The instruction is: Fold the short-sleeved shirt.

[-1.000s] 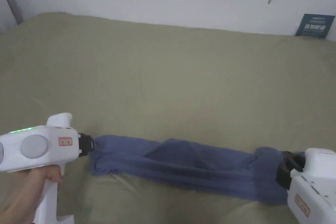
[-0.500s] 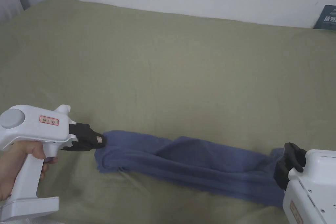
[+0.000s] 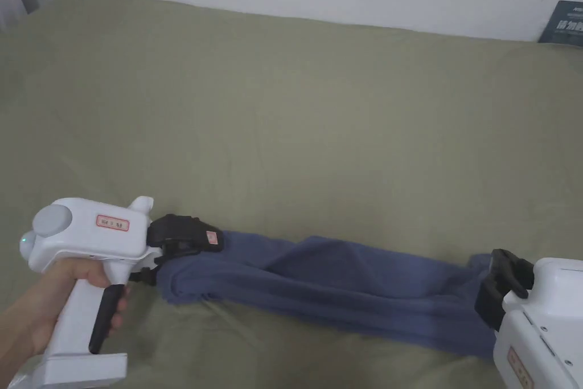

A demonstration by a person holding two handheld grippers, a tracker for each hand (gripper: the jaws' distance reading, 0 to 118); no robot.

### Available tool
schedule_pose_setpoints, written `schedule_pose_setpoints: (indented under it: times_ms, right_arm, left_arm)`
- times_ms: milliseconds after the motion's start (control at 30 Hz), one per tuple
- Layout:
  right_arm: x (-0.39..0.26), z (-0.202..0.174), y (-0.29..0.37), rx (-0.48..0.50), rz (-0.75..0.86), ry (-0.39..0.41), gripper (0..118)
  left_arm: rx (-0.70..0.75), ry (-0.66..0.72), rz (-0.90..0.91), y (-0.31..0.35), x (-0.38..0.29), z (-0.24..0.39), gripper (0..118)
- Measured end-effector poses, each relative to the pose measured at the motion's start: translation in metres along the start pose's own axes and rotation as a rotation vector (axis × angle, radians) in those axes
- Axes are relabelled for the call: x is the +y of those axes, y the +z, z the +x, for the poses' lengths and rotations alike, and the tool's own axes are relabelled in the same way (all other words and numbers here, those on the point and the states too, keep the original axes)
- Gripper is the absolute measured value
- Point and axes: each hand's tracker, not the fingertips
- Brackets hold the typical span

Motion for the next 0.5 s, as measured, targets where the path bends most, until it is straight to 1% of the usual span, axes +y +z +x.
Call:
schedule_pose_setpoints:
  times_ms: [67,100,133,167,200,233,267,300,400,500]
  right_arm:
    - [0.001,0.003,0.001,-0.002,0.002,-0.014,8]
    - [0.002,0.004,0.002,-0.003,0.002,-0.015,8]
    - [0.002,0.005,0.003,-0.008,0.003,-0.014,8]
    - [0.002,0.006,0.003,-0.009,-0.001,-0.012,8]
    - [0.002,0.008,0.004,-0.004,0.001,-0.019,8]
    - [0.002,0.009,0.005,-0.005,0.003,-0.022,8]
    - [0.003,0.009,0.006,-0.008,0.004,-0.02,8]
    - [0.004,0.011,0.007,-0.012,0.008,-0.022,8]
    - [0.008,0.014,0.013,-0.012,0.023,-0.039,8]
    - [0.013,0.017,0.018,-0.01,0.032,-0.036,8]
  left_arm:
    - [0.027,-0.004,-0.007,-0.011,0.002,0.01,115]
    - [0.07,-0.029,-0.008,-0.014,0.001,0.009,97]
    - [0.082,-0.05,-0.005,-0.015,0.001,0.014,48]
    - [0.103,-0.056,0.009,-0.013,0.002,0.019,48]
    - [0.142,-0.046,0.038,-0.014,0.003,0.021,21]
    - [0.197,-0.004,0.057,-0.019,0.002,0.006,5]
    - [0.183,0.001,0.032,-0.021,0.004,0.003,5]
    - [0.161,-0.003,0.039,-0.023,0.002,0.004,5]
    - [0.13,0.05,0.074,-0.016,-0.002,-0.003,5]
    - [0.143,0.009,0.074,-0.001,-0.008,0.003,5]
